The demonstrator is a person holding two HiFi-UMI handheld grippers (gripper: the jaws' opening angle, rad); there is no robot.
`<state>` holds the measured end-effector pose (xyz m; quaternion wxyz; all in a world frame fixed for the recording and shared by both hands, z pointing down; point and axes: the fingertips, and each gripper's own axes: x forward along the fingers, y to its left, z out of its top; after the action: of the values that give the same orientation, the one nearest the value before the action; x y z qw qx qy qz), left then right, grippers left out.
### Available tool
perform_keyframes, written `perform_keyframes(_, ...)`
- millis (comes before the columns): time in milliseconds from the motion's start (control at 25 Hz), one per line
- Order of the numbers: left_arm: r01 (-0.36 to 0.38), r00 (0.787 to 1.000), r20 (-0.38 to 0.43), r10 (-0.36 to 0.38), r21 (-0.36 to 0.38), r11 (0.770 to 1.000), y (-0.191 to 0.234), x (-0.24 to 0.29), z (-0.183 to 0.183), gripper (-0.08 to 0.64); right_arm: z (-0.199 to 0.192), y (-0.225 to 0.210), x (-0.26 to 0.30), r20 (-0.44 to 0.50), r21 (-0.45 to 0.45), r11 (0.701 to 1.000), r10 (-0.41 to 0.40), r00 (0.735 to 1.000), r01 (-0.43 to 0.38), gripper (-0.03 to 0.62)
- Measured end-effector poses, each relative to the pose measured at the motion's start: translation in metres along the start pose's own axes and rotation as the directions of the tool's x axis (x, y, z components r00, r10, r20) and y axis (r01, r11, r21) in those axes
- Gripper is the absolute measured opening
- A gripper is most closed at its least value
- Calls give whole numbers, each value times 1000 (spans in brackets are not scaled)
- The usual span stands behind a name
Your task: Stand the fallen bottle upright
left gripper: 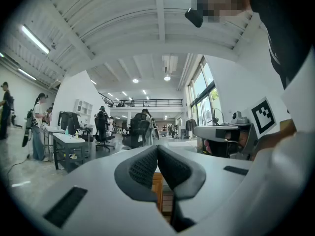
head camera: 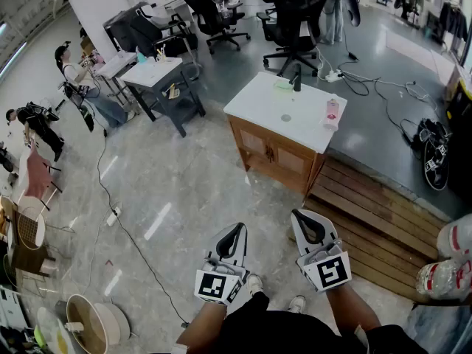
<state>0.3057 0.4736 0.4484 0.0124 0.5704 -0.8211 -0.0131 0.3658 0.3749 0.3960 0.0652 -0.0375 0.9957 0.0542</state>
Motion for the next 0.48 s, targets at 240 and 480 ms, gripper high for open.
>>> perform_keyframes(240,18,999,-30,-16,62,998,-43,-15,2,18,5,1,-37,-26,-11,1000,9,1000,-9,11)
perform_keyframes(480,38,998,-43,-35,57,998,-65,-28,-3,18,3,9,-64,-52,-32,999,-5,999,3,11)
